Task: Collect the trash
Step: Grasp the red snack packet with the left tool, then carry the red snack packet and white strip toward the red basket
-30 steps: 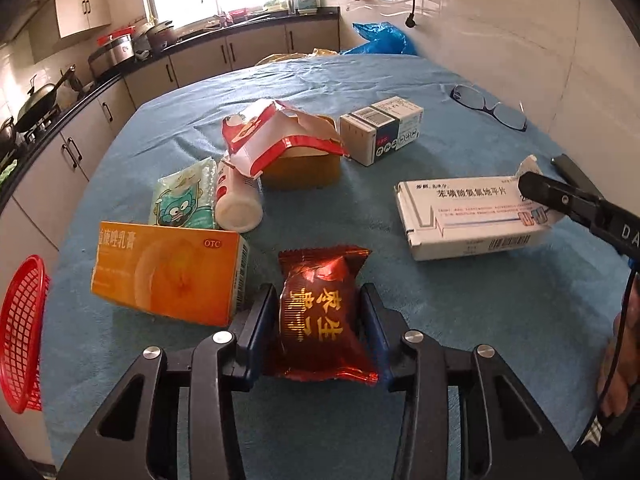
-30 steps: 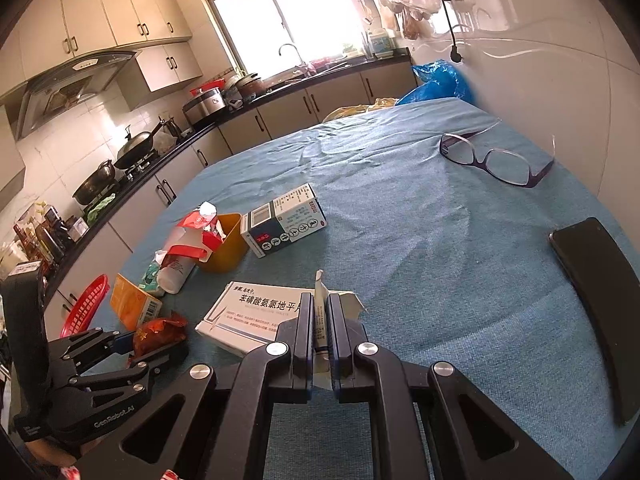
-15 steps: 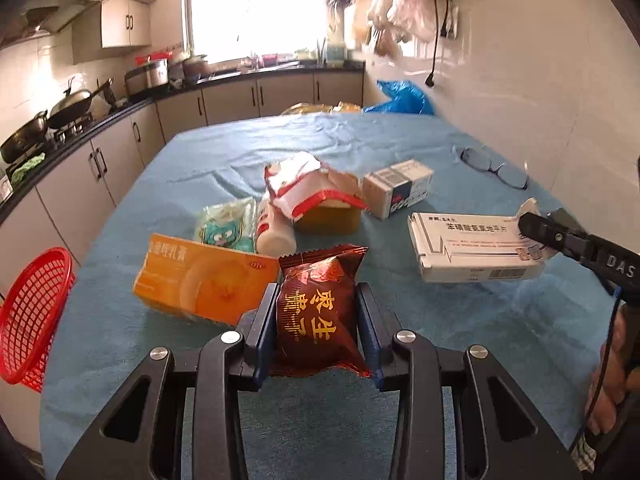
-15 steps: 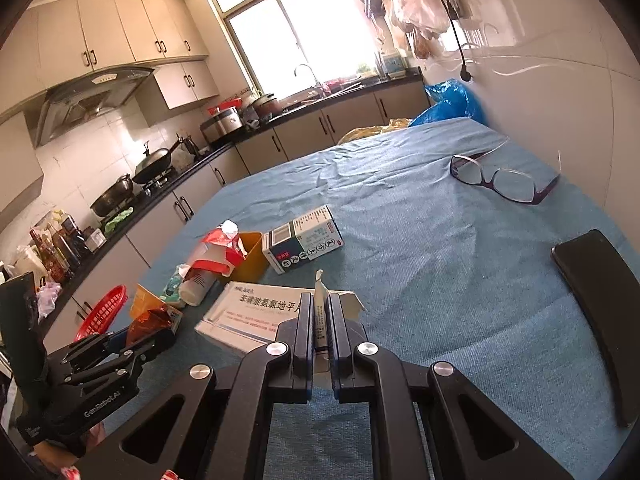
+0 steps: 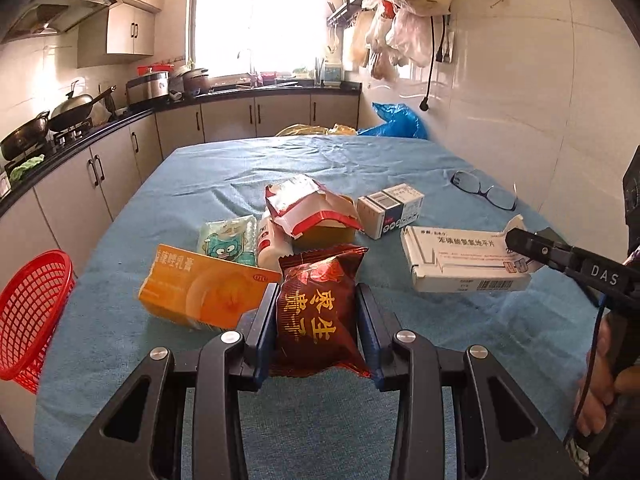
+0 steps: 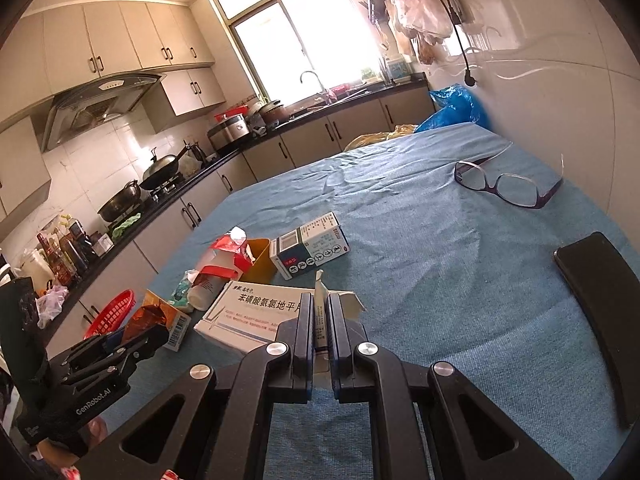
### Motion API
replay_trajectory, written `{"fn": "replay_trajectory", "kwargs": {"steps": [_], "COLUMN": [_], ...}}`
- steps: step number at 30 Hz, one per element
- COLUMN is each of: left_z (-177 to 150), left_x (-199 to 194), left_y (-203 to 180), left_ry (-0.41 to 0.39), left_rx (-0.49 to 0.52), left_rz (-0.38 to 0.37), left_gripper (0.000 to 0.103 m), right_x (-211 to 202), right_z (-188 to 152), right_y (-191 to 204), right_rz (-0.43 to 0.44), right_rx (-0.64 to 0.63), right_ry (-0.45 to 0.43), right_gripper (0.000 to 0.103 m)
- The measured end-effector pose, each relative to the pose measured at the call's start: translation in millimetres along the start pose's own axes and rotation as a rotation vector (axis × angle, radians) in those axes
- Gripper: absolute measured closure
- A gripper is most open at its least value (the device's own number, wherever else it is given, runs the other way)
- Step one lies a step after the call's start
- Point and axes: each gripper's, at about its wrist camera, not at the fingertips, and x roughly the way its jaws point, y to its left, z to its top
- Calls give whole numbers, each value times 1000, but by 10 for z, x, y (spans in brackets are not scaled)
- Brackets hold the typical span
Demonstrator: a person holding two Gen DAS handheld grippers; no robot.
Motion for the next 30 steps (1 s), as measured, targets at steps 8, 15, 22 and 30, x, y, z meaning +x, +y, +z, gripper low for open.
{"fn": "replay_trajectory", "kwargs": {"steps": [8, 15, 22, 30], "left_z": [-3, -9, -8, -3], "left_x": [-13, -6, -14, -10], "left_y": [15, 12, 16, 14], "left_ry": [1, 2, 1, -1], "left_rx": [-2, -3, -2, 0], "left_rz": [-3, -3, -3, 6], "left_gripper": [67, 67, 67, 67], "right_x": [4, 11, 30, 24], "right_z": [-7, -7, -13, -20], "right_y": [-2, -1, -1, -11], "right_rz": [4, 4, 1, -10], "right_rx": [0, 0, 1, 1], "right_ry": [0, 1, 5, 4], "right_gripper": [96, 96, 96, 96]}}
